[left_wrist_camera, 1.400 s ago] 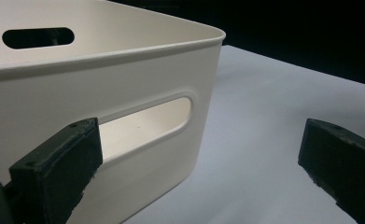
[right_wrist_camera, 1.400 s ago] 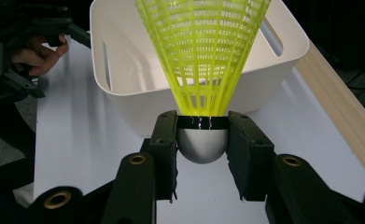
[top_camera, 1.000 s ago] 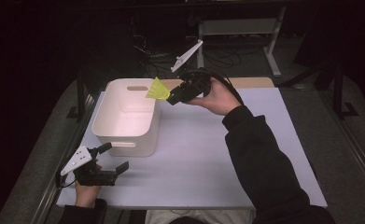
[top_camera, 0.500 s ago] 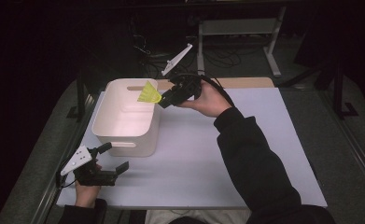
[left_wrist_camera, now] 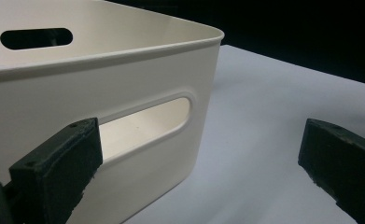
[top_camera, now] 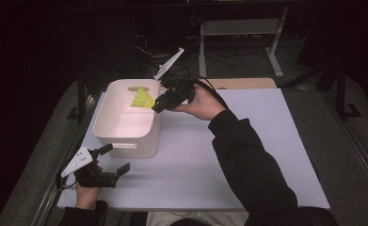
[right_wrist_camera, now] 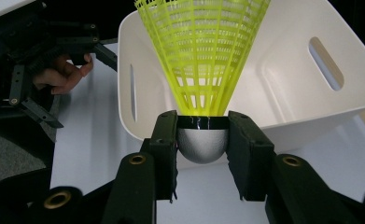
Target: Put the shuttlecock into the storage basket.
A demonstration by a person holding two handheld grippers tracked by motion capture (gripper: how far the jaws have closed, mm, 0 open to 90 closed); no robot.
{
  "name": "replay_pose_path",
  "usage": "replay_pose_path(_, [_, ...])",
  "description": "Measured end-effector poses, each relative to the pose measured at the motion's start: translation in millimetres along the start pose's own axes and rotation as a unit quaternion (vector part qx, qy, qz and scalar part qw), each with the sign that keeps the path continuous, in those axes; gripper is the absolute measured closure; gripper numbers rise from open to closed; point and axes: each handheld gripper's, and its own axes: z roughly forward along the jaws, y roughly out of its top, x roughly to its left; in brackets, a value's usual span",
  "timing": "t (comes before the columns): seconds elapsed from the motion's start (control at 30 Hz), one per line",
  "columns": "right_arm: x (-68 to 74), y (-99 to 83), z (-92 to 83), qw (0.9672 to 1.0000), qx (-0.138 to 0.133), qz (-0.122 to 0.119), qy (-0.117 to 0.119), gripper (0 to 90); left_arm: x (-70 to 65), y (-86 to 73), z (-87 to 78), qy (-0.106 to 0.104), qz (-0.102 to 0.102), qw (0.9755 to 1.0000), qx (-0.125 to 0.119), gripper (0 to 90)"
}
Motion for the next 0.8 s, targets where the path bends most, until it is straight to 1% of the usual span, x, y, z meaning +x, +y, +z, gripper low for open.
replay_pose_path(0.2, [2.8, 3.7, 7.8, 1.0000, 0.001, -0.001, 0.008, 63.3, -0.1, 0.0, -0.2, 0.000, 0.000, 1.0000, 0.000, 0.0])
replay_pose_path(0.3, [4.9, 5.4, 14.2, 0.9999, 0.001, -0.006, 0.013, 63.3, -0.1, 0.0, -0.3, 0.000, 0.000, 1.0000, 0.000, 0.0])
replay_pose_path(0.6, [6.1, 9.1, 29.3, 0.9996, 0.002, -0.006, 0.027, 63.3, -0.1, 0.0, -0.2, 0.000, 0.000, 1.0000, 0.000, 0.0])
replay_pose_path(0.8, [7.4, 11.0, 38.3, 0.9994, 0.005, -0.011, 0.034, 63.3, -0.1, 0.0, -0.1, -0.001, 0.001, 1.0000, 0.001, 0.0])
